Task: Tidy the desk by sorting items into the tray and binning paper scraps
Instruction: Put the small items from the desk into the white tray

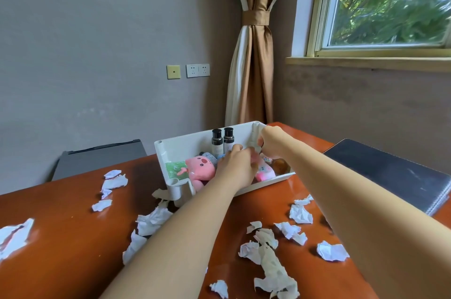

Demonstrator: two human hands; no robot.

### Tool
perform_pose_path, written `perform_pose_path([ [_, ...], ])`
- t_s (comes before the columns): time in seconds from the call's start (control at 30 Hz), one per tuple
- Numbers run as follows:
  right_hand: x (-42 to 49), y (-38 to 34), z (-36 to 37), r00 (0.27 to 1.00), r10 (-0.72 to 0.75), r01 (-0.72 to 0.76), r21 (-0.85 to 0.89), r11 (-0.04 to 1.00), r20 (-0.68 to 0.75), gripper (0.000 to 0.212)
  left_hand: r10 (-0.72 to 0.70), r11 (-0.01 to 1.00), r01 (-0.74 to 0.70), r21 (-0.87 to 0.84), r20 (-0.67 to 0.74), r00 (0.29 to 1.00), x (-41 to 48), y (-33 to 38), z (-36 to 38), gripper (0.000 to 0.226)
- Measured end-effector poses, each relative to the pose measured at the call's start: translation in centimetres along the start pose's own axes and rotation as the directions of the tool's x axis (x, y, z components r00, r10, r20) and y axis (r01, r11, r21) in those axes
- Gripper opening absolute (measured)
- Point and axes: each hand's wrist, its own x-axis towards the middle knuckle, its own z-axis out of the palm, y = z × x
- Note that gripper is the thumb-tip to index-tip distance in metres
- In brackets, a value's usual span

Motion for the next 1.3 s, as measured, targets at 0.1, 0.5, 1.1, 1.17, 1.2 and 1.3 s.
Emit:
perform_pose_path([
  [0.1, -0.3, 0.2, 0.1, 0.996, 0.011, -0.016, 0.064, 0.998, 0.087, 0.031, 0.003, 1.0, -0.004, 0.025, 0.031, 1.0, 0.0, 0.0, 0.0, 0.03],
  [0.5, -4.4, -0.7, -3.2, 0.979, -0.13, 0.144, 0.081, 0.986, -0.156, 0.033, 0.008, 0.99, -0.008, 0.139, 0.003, 1.0, -3.1, 1.2, -4.8, 0.041],
  [1.1, -23.8, -10.2, -5.9, 0.911, -0.406, 0.409, -0.024, 0.912, 0.075, 0.027, -0.037, 0.974, 0.019, 0.226, 0.075, 0.996, -25.1, -2.5, -16.6, 0.033],
  [1.17, -26.2, -11.5, -4.8, 0.891, -0.444, 0.448, -0.026, 0.894, 0.093, 0.027, -0.067, 0.969, 0.047, 0.244, 0.072, 0.995, -28.2, -2.9, -17.3, 0.036],
  [1.2, -27.4, -12.1, -4.3, 0.882, -0.462, 0.464, -0.003, 0.886, 0.097, 0.026, -0.083, 0.967, 0.062, 0.247, 0.077, 0.994, -29.8, -3.2, -17.7, 0.037],
  [1.3, -30.8, -14.1, -2.8, 0.85, -0.505, 0.499, 0.082, 0.863, 0.151, 0.024, -0.124, 0.966, 0.1, 0.237, 0.088, 0.988, -34.6, -3.9, -18.4, 0.04],
])
